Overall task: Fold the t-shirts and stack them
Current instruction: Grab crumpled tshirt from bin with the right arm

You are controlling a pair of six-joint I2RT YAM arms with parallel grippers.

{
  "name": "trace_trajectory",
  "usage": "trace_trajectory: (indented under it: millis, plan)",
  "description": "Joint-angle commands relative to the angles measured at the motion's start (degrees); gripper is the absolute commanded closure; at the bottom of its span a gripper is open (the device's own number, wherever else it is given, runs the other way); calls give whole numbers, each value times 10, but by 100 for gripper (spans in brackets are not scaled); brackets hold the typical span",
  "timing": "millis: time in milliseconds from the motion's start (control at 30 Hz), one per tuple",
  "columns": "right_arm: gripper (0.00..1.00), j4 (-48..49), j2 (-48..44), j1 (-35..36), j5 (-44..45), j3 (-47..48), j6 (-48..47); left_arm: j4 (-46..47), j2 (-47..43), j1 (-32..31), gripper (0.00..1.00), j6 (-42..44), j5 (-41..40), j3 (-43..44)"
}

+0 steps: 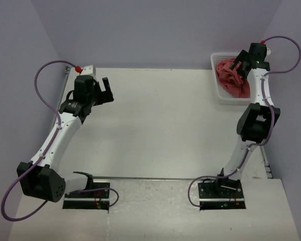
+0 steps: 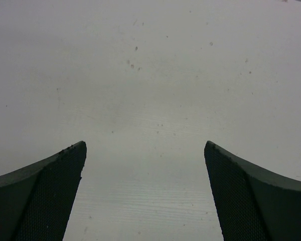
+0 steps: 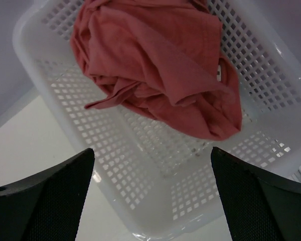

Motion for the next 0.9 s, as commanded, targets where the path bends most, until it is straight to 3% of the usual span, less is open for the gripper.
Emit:
trace_trajectory:
  millis: [0, 100, 367, 700, 867]
  plan:
    - [2, -15, 59, -25, -22, 93, -4, 42, -6, 1, 0, -16, 20, -20]
    - [3, -19, 109, -35, -34, 151, -10, 59, -12, 1, 0, -20, 43, -30]
    - [5, 1, 174, -37, -56, 191, -15, 79, -26, 0, 0, -22, 77, -49]
    - [7, 35, 193, -38, -32, 151, -27, 66, -46, 0, 0, -5, 74, -36]
    - [19, 32, 201, -39, -24, 166, -27, 68, -48, 0, 0, -4, 78, -42]
